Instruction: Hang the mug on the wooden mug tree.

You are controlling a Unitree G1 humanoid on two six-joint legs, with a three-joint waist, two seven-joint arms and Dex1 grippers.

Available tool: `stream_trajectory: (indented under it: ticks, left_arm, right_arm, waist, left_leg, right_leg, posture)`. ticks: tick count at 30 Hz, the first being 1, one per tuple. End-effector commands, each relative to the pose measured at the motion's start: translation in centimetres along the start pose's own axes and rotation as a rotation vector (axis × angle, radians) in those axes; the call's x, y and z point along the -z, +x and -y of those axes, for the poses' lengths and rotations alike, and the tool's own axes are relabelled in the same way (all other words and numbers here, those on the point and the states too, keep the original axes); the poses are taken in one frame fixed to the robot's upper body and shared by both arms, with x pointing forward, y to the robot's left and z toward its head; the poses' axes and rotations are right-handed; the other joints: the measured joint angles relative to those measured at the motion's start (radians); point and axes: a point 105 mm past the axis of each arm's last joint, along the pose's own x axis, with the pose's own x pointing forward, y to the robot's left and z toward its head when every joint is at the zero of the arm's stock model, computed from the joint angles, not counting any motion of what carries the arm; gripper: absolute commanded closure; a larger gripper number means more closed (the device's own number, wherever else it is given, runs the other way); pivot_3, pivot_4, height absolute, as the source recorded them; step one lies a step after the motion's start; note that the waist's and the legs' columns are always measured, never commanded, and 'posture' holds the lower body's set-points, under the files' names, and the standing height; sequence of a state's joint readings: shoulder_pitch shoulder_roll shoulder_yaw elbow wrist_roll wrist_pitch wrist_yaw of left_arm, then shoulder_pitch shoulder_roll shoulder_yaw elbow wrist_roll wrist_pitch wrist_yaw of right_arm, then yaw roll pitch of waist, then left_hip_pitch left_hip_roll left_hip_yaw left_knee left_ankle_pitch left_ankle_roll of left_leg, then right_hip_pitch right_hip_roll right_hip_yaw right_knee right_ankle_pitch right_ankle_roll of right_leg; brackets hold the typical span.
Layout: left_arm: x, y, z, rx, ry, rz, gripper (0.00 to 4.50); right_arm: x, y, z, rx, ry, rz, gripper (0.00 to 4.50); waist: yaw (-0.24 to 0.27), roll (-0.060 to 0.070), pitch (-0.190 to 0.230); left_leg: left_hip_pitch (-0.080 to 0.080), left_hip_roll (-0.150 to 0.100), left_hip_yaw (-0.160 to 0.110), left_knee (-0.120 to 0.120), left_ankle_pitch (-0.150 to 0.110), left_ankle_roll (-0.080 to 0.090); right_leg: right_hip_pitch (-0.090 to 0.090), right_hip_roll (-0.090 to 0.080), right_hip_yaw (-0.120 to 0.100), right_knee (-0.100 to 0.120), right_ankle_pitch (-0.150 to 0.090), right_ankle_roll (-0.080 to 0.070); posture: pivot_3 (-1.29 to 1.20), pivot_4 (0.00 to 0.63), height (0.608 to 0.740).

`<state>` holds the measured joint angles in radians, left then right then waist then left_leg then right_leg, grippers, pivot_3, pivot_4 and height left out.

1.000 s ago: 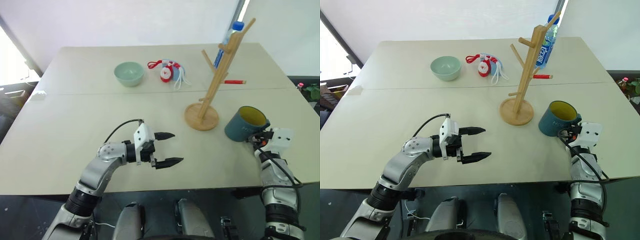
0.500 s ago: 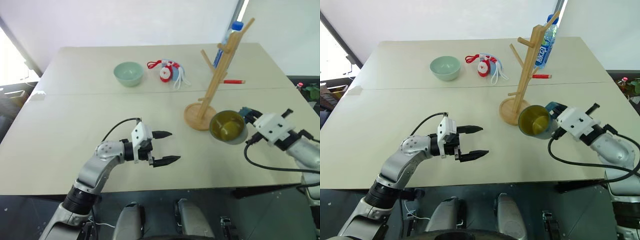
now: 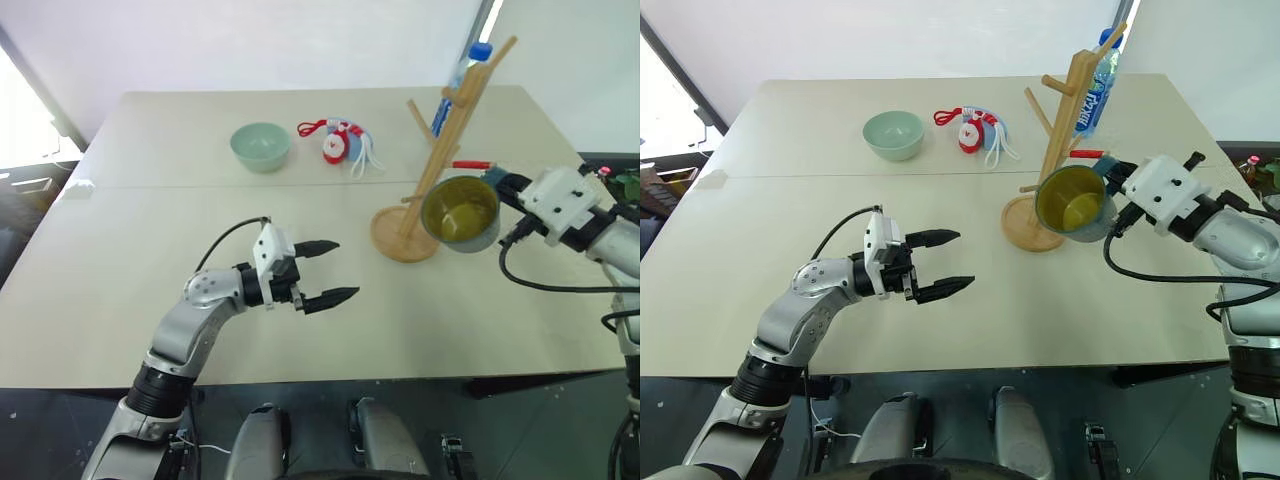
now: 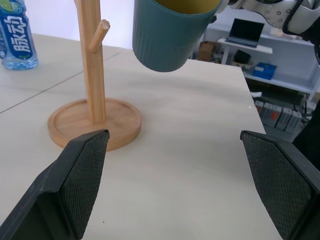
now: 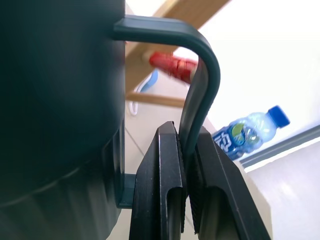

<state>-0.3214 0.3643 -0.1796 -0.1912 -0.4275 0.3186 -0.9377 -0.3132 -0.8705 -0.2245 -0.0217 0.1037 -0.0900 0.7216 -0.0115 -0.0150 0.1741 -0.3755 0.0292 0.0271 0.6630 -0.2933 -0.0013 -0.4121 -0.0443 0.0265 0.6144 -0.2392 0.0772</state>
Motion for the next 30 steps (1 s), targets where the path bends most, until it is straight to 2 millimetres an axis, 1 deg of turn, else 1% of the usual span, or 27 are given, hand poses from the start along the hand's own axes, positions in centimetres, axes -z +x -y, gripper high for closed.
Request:
stream_trajectory:
  ticks: [1,5,10,14,17,20,25,28,29,30]
  left_arm:
    - [-1.2,0.0,0.2,0.005,0.032,0.041,0.00]
    - [-1.3,0.0,0.3,0.004,0.034,0.043,0.00]
    - [-2.0,0.1,0.2,0.008,0.046,0.068,0.00]
    - [-3.5,0.3,0.0,0.013,0.070,0.109,0.00]
    - [-4.7,0.4,-0.1,0.016,0.096,0.133,0.00]
    - [-5.4,0.4,-0.2,0.010,0.115,0.145,0.00]
    - [-5.8,0.3,-0.3,0.002,0.128,0.151,0.00]
    - [-5.9,0.2,-0.3,-0.002,0.127,0.155,0.00]
    - [-5.9,0.2,-0.3,-0.004,0.127,0.155,0.00]
    - [-5.9,0.2,-0.3,-0.006,0.126,0.155,0.00]
  right_arm:
    - [-1.5,-0.1,1.5,0.038,-0.028,0.066,4.45]
    - [-1.6,0.0,2.1,0.052,-0.026,0.074,4.45]
    - [-1.8,0.6,2.5,0.041,-0.025,0.081,4.45]
    - [-1.6,1.7,2.5,0.033,-0.005,0.084,4.45]
    - [-1.0,2.6,2.0,0.009,-0.003,0.063,4.45]
    - [-0.7,3.2,1.7,0.002,0.001,0.057,4.45]
    - [-0.6,3.6,1.7,0.000,0.020,0.062,4.45]
    - [-0.7,3.6,1.9,0.005,0.034,0.069,3.52]
    - [-0.8,3.6,2.1,0.013,0.022,0.071,3.05]
    - [-0.9,3.5,2.4,0.026,0.000,0.071,2.48]
  waist:
    - [0.000,0.000,0.000]
    - [-0.001,0.000,0.000]
    - [-0.001,0.000,0.000]
    - [-0.002,0.000,0.000]
    - [-0.001,0.000,0.000]
    - [-0.001,0.000,0.000]
    - [-0.001,0.000,0.000]
    - [-0.001,0.000,0.000]
    - [-0.001,0.000,0.000]
    - [-0.001,0.000,0.000]
  left_leg:
    - [0.000,0.000,0.000,0.000,0.000,0.000]
    - [0.000,0.000,0.000,0.000,0.000,0.000]
    - [0.000,0.000,0.000,0.000,0.000,0.000]
    - [0.000,0.000,0.000,0.000,0.000,0.000]
    - [0.000,0.000,0.000,0.000,0.000,0.000]
    - [0.000,0.000,0.000,0.000,0.000,0.000]
    - [0.000,0.000,0.000,0.000,0.000,0.000]
    - [0.000,0.000,0.000,0.000,0.000,0.000]
    - [0.000,0.000,0.000,0.000,0.000,0.000]
    - [0.000,0.000,0.000,0.000,0.000,0.000]
  right_leg:
    - [0.000,0.000,0.000,0.000,0.000,0.000]
    - [0.000,0.000,0.000,0.000,0.000,0.000]
    - [0.000,0.000,0.000,0.000,0.000,0.000]
    - [0.000,0.000,0.000,0.000,0.000,0.000]
    - [0.000,0.000,0.000,0.000,0.000,0.000]
    - [0.000,0.000,0.000,0.000,0.000,0.000]
    - [0.000,0.000,0.000,0.000,0.000,0.000]
    - [0.000,0.000,0.000,0.000,0.000,0.000]
    - [0.000,0.000,0.000,0.000,0.000,0.000]
    - [0.000,0.000,0.000,0.000,0.000,0.000]
  posture:
    - [0.00,0.150,0.740]
    - [0.00,0.150,0.740]
    - [0.00,0.150,0.740]
    - [0.00,0.150,0.740]
    - [0.00,0.150,0.740]
    - [0.00,0.150,0.740]
    - [0.00,0.150,0.740]
    - [0.00,0.150,0.740]
    - [0.00,0.150,0.740]
    - [0.00,0.150,0.740]
